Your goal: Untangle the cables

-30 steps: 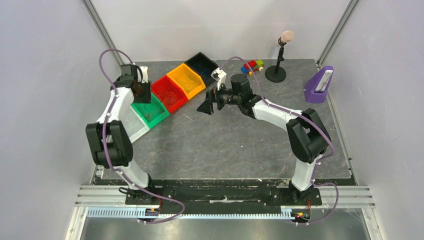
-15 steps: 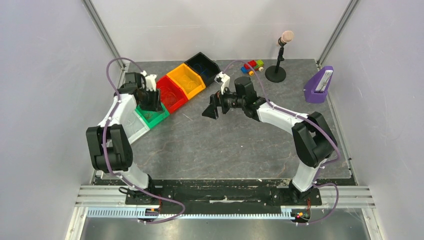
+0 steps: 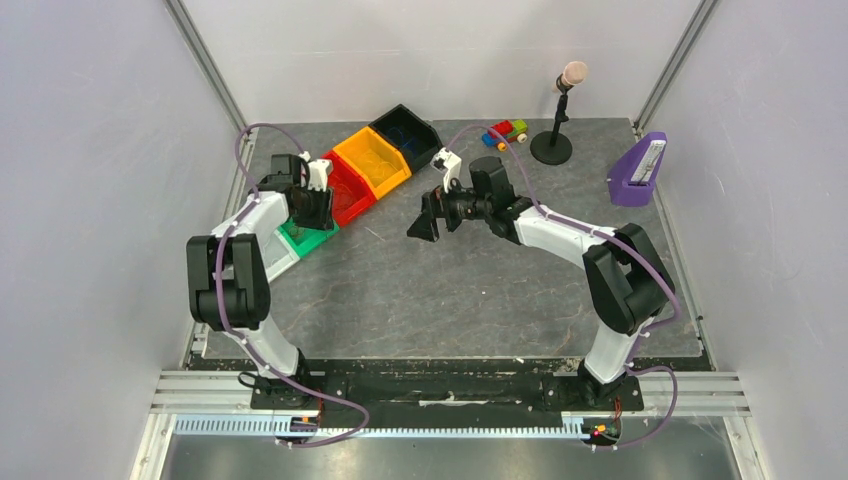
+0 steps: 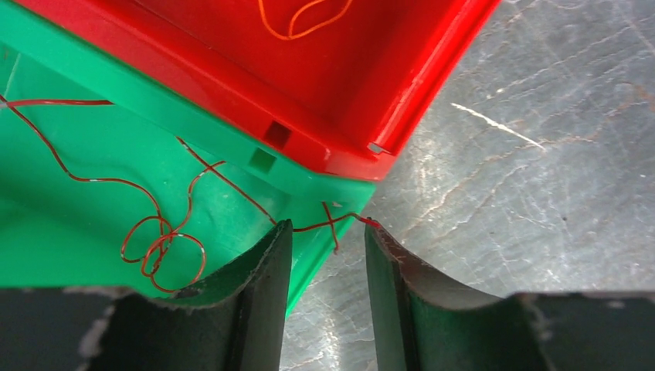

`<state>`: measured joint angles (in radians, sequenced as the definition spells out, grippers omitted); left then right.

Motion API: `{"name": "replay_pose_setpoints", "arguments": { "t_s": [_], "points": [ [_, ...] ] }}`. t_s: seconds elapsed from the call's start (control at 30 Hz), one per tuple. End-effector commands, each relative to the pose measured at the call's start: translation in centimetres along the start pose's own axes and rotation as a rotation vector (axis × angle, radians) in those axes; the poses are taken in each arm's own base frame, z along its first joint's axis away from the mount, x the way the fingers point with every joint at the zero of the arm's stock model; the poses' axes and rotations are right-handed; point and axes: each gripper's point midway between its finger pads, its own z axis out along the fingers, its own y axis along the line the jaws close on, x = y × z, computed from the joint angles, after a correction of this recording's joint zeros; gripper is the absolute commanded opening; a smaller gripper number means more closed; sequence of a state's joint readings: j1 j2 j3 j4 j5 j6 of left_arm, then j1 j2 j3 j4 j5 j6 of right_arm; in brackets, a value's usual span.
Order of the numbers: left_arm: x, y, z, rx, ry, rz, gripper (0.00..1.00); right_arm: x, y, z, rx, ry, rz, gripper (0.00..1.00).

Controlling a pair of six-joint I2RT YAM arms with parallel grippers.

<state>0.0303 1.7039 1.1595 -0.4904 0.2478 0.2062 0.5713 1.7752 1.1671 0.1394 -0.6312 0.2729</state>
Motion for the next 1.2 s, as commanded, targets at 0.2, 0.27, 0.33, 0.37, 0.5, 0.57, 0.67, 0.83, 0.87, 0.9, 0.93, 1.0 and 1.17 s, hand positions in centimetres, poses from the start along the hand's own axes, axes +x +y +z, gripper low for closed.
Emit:
{"name": "replay_pose_setpoints", "arguments": {
  "t_s": [0.2, 0.27, 0.33, 0.37, 0.5, 0.57, 0.67, 0.83, 0.87, 0.9, 0.93, 1.0, 1.17],
  "points": [
    [-1.6, 1.4, 1.1, -0.067, -0.043, 0.096, 0.28, -0.5, -0.2, -0.4, -0.001, -0.016, 0.005, 0.98],
    [-1.7, 1.4, 0.9, -0.069, -0.048, 0.098, 0.2, -0.5, -0.2, -0.4, 0.0, -0.016, 0.006, 0.98],
    [-1.7, 1.4, 0.7, -0.069, -0.046, 0.1, 0.13, -0.5, -0.2, -0.5, 0.0, -0.015, 0.005, 0.98],
    [-1.6, 1.4, 0.7, -0.068, -0.043, 0.1, 0.1, -0.5, -0.3, -0.5, 0.001, -0.015, 0.007, 0.98],
    [-1.9, 1.4, -0.1, -0.07, -0.038, 0.107, 0.02, -0.4, -0.3, -0.5, 0.001, -0.012, 0.009, 0.98],
    [-2.3, 1.4, -0.7, -0.071, -0.044, 0.116, 0.02, -0.4, -0.3, -0.6, 0.001, -0.011, 0.008, 0.98],
    [-2.8, 1.6, -1.4, -0.073, -0.056, 0.121, 0.02, -0.3, -0.3, -0.6, -0.001, -0.008, 0.007, 0.98],
    [-3.9, 3.6, -2.3, -0.109, -0.081, 0.116, 0.02, -0.2, -0.2, -0.6, -0.003, -0.006, 0.009, 0.98],
    [-4.0, 4.2, -2.5, -0.115, -0.086, 0.11, 0.02, -0.2, -0.2, -0.6, -0.003, -0.005, 0.009, 0.98],
    [-4.5, 4.5, -2.7, -0.116, -0.096, 0.111, 0.02, -0.1, -0.2, -0.7, -0.003, -0.004, 0.009, 0.98],
    [-4.8, 4.9, -2.8, -0.114, -0.106, 0.107, 0.02, -0.1, -0.2, -0.7, -0.004, -0.002, 0.011, 0.98],
    [-5.5, 5.3, -2.9, -0.103, -0.125, 0.099, 0.02, 0.0, -0.2, -0.7, -0.004, 0.0, 0.011, 0.98],
    [-6.0, 7.2, -1.8, -0.127, -0.12, 0.11, 0.02, 0.3, -0.3, -0.8, -0.001, 0.008, 0.014, 0.98]
  ]
}}
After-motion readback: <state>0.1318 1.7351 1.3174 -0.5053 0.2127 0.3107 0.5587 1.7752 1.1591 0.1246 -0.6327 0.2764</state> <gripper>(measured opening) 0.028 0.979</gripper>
